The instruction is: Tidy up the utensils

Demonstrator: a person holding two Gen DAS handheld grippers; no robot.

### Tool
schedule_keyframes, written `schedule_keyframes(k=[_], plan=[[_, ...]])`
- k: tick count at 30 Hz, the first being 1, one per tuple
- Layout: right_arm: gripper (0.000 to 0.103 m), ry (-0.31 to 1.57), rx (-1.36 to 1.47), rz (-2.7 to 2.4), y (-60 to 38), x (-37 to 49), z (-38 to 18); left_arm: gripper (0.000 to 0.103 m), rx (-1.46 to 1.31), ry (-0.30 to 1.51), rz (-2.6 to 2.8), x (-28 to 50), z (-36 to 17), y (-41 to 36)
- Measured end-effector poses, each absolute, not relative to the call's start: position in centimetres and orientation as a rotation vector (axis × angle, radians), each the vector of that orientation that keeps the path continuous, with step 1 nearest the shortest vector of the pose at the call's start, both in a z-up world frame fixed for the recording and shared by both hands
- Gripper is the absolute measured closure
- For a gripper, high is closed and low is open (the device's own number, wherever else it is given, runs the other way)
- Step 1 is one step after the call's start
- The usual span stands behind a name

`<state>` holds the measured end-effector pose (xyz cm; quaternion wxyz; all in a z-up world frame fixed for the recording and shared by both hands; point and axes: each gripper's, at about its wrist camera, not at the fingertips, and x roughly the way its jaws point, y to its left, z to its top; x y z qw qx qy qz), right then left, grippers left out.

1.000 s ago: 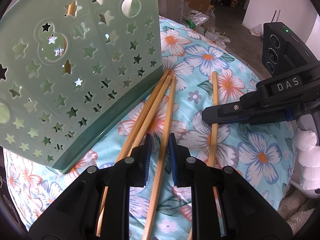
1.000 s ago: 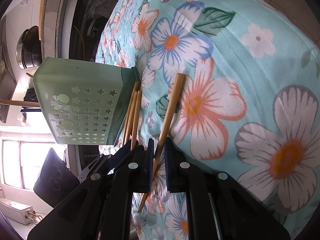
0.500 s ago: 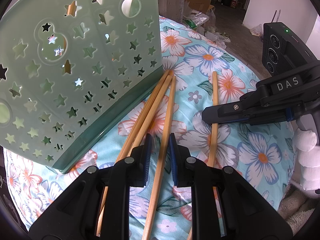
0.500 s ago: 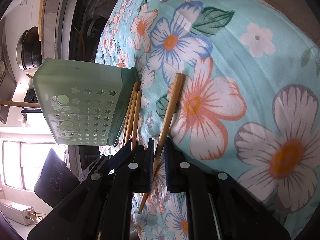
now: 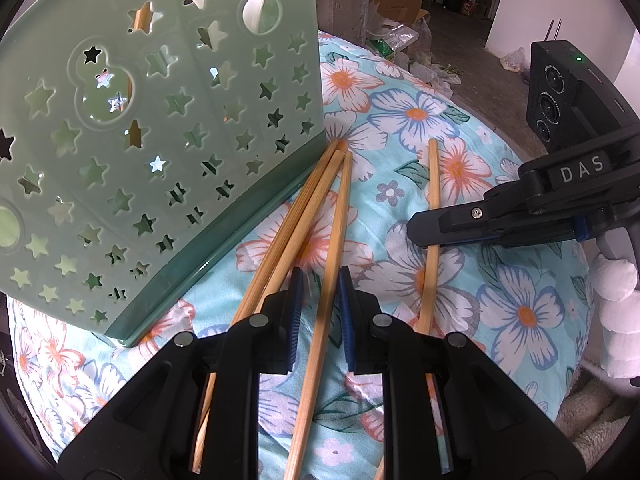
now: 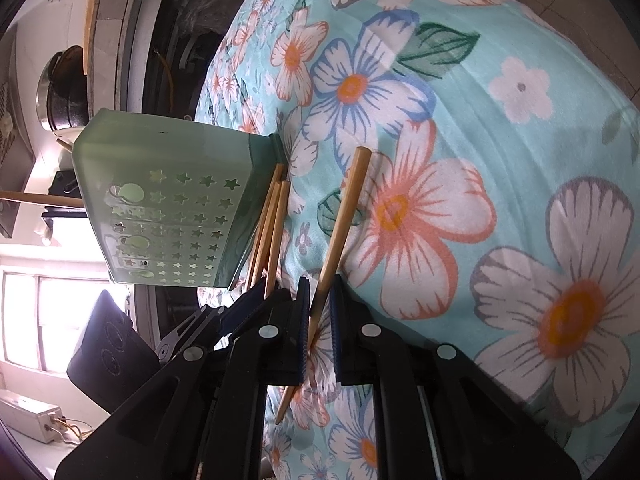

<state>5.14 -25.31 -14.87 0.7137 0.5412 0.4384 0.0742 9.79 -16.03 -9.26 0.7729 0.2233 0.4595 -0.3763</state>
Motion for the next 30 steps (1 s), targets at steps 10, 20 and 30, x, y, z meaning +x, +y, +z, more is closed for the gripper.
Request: schedule_keyframes(k=[10, 20, 30], plan=[[0.093, 0.96, 1.166, 0.153, -25.14, 4.96, -13.95, 0.087, 0.484, 0.994, -0.814, 9.67, -9.27, -16.07], [0.093, 0.962, 1.178, 0.155, -25.32, 4.84, -14.2, 0.087, 0.485, 0.994, -0.814, 9.73, -9.25, -16.11], [0.093, 0.962, 1.195, 0.154, -25.67, 4.7, -14.58, 0.087, 0.485, 0.994, -0.813, 9.73, -9.25, -16.11]])
